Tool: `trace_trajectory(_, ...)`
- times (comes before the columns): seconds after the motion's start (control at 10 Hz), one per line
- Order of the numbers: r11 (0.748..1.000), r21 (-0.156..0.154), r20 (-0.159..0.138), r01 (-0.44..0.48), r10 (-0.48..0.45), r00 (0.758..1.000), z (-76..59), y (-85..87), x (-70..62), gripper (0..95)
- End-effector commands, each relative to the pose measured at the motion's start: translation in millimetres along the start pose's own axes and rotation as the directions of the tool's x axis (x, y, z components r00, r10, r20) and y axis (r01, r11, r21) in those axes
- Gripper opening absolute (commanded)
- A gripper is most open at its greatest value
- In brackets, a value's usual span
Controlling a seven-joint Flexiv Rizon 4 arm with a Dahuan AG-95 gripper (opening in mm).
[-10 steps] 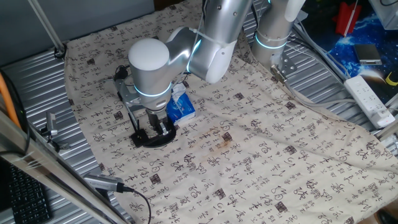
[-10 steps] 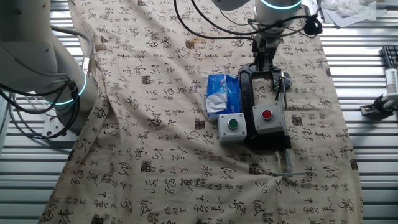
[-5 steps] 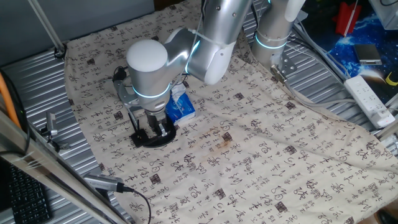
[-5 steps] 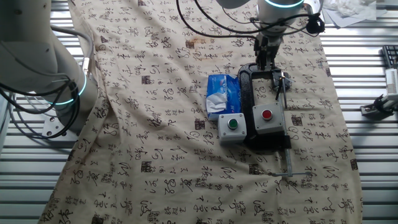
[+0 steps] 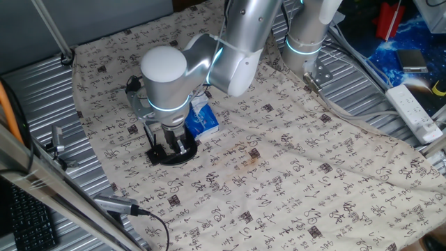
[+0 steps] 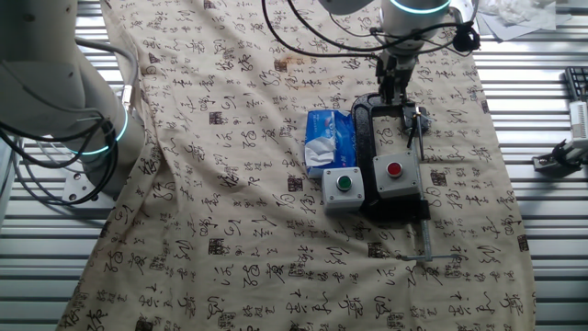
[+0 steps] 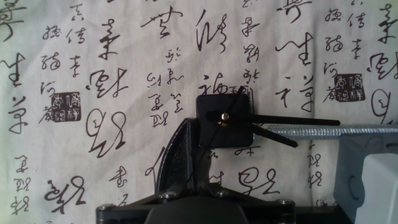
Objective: Turn the hands of a clock
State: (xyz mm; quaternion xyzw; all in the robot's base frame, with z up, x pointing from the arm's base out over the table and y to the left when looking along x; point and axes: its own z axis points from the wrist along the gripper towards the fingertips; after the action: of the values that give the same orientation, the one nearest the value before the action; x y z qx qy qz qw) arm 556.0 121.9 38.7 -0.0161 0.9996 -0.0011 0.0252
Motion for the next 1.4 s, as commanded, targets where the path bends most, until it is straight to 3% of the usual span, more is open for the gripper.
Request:
trace_trajectory(0.1,1.0,0.0,-0.001,-0.005,0.005,1.0,-1.1,2.6,-3.3,0.0)
trace_trajectory(1.4,1.0,0.001,-0.003,-0.017,0.017,1.0,3.7,12.8,-21.6,0.0)
